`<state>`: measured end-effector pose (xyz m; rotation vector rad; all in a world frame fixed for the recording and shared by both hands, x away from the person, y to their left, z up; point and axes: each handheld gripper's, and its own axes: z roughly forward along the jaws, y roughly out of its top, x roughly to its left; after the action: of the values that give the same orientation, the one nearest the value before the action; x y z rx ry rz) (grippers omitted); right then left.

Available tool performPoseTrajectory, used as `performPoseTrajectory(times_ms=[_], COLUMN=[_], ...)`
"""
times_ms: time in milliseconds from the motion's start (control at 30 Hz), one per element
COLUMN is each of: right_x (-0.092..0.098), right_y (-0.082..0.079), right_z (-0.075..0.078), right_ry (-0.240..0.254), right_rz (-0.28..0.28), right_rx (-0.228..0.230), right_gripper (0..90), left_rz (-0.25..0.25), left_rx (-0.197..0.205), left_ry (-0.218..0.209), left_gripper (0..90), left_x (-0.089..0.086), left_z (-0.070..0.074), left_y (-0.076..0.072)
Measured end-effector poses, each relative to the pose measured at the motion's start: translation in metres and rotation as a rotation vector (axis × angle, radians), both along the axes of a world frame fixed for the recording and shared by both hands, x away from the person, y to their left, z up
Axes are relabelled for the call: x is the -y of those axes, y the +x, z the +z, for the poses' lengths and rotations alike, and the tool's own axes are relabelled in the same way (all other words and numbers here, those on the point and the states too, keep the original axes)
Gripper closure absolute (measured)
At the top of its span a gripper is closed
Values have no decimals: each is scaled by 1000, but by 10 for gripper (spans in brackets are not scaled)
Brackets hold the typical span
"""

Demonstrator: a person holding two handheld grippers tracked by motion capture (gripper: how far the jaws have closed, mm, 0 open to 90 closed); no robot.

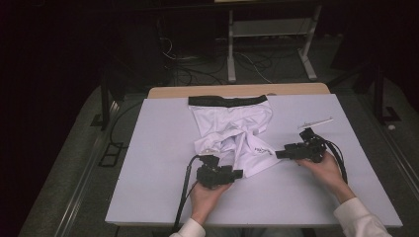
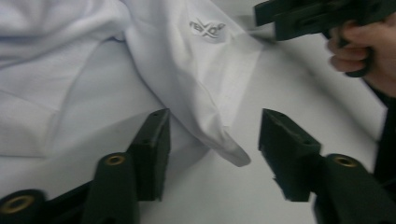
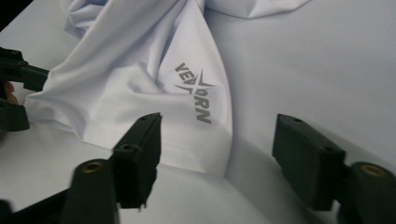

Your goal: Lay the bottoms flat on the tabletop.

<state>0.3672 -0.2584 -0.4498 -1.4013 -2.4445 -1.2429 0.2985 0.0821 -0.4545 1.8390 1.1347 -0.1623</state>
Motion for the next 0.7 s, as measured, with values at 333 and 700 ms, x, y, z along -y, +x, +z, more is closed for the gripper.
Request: performPoseTrajectory(times_ms=[333,700], right_x=[-4,7], right_y=[7,-8], right_z=[-13,-3], right_ry=[36,36], right_rz=[47,-22], right_rx=[-83,-123], right_gripper=[704,875], left_rz=[8,-58], left_rx=[-16,-28], left_ry=[19,-23], left_gripper=[704,870], left_x=[5,15], left_z=[-4,0], left_y=[4,3])
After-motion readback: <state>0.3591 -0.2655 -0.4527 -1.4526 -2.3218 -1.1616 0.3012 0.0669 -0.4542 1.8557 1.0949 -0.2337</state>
